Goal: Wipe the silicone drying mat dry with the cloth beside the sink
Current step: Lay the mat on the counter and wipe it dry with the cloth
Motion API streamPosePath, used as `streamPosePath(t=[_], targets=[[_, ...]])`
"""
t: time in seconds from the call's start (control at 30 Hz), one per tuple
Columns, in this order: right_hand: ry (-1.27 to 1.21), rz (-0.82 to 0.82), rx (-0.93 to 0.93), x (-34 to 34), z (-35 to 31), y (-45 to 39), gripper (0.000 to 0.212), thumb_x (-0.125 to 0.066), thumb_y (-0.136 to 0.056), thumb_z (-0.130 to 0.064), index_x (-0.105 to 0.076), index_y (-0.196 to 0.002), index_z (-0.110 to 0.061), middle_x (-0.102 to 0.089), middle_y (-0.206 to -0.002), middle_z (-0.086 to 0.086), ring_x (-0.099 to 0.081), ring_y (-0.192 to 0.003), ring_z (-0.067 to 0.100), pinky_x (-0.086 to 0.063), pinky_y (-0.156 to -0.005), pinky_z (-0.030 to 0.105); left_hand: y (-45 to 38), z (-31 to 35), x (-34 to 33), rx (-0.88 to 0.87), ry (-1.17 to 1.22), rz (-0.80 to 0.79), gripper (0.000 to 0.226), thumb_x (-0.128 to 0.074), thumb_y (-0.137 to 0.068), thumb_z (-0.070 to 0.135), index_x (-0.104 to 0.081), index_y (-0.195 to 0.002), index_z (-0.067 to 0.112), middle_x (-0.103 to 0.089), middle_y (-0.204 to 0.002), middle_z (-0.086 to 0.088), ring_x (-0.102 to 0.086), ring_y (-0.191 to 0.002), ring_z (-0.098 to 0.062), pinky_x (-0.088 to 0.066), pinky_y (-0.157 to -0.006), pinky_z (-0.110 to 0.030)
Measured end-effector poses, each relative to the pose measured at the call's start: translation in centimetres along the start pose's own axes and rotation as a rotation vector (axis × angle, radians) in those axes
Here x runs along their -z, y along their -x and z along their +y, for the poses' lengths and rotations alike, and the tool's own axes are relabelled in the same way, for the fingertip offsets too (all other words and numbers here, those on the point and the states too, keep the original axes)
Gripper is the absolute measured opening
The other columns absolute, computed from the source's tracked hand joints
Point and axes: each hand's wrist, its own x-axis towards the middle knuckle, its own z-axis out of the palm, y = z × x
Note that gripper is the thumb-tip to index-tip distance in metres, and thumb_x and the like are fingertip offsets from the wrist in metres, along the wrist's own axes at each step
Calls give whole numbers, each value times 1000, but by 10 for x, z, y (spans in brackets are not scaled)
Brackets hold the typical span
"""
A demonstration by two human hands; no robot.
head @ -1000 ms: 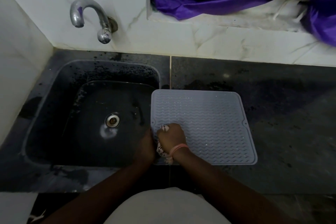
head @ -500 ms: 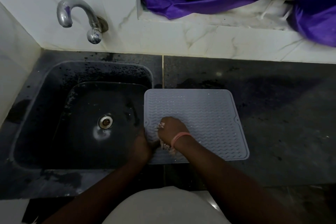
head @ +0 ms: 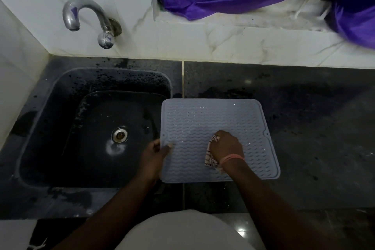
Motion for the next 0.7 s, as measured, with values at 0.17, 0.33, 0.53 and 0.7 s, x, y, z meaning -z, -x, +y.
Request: streamPosePath(t=[0.17, 0.33, 0.53, 0.7], targets=[[-246, 78, -191, -21, -25, 5, 17, -61, -87, -25, -59, -80, -9, -57, -69, -1, -59, -65, 18, -44, -57, 24, -15, 16, 13, 182, 119, -31, 23, -61, -96, 5, -65, -119, 6, -73, -114, -15, -74, -99, -28, -61, -77, -40], [-401, 110, -267, -34, -43, 7, 22, -63, -83, -26, -62, -80, -5, -65, -74, 5, -62, -67, 21, -52, -62, 29, -11, 15, 16, 245, 198, -57, 24, -55, -98, 2, -64, -120, 7, -74, -112, -13, -71, -104, -28, -61, -75, -36], [-341, 54, -242, -40, -73, 12, 17, -62, -83, -24, -60, -86, -7, -63, -79, 4, -61, -70, 20, -43, -59, 23, -14, 18, 20, 243, 140, -116, 25, -50, -101, 5, -65, -120, 11, -74, -115, -10, -72, -101, -22, -60, -67, -28], [-269, -35, -171, -51, -105, 19, 17, -64, -83, -24, -52, -76, -15, -57, -73, 0, -58, -67, 18, -45, -59, 24, -14, 23, 21, 257, 125, -160, 26, -49, -100, 2, -66, -118, 10, -75, -109, -11, -73, -91, -21, -59, -64, -28]])
